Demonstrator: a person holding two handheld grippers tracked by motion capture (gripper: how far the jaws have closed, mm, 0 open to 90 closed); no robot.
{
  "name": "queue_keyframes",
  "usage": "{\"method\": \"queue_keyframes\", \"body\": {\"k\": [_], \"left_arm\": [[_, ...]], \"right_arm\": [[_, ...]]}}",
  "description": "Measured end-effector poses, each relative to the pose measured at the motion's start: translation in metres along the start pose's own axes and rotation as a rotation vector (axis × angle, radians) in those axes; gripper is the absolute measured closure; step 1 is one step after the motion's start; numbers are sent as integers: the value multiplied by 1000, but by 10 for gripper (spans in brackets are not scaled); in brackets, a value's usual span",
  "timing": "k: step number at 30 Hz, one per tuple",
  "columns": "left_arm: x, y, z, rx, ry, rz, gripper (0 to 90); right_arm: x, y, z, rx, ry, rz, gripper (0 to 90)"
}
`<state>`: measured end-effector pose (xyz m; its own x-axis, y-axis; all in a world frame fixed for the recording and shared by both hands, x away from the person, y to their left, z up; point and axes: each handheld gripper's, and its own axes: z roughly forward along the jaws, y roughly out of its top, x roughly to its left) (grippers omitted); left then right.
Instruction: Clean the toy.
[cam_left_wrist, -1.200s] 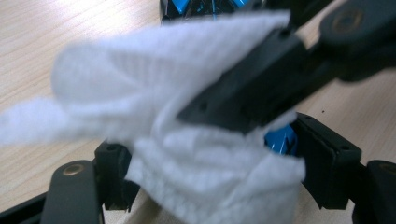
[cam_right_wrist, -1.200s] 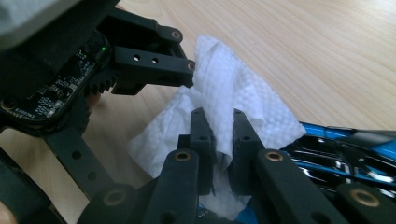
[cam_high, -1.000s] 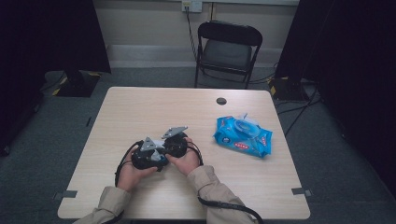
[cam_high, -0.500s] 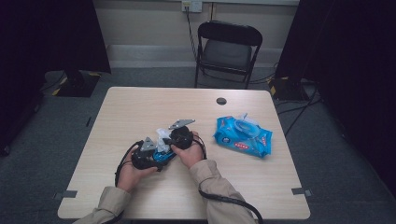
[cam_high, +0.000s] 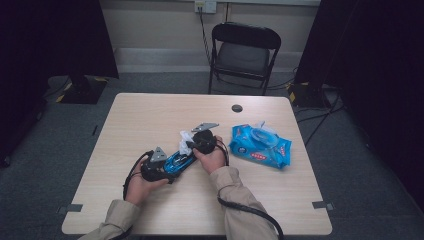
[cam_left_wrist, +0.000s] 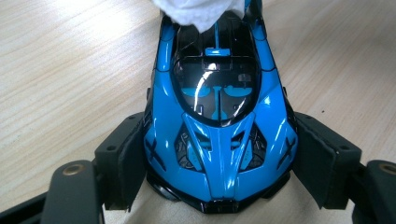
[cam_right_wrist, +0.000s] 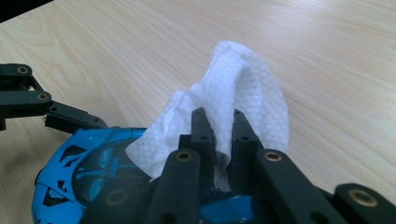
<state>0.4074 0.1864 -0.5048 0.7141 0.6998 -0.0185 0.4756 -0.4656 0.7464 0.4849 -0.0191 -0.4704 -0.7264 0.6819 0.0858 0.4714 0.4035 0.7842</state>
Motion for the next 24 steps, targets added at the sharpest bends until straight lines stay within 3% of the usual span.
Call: {"method": "queue_keyframes", "body": {"k": [11, 17, 22, 24], "left_arm": [[0, 0, 0, 2, 0, 2, 253], [0, 0, 0, 2, 0, 2, 253], [0, 0, 0, 2, 0, 1, 253], [0, 0, 0, 2, -1, 1, 253]], "right_arm": [[-22, -7, -13, 0, -43, 39, 837], [-28, -9, -18, 16, -78, 12, 837], [-41, -14, -27, 18, -102, 47, 836], [-44, -16, -32, 10, -110, 40, 836]]}}
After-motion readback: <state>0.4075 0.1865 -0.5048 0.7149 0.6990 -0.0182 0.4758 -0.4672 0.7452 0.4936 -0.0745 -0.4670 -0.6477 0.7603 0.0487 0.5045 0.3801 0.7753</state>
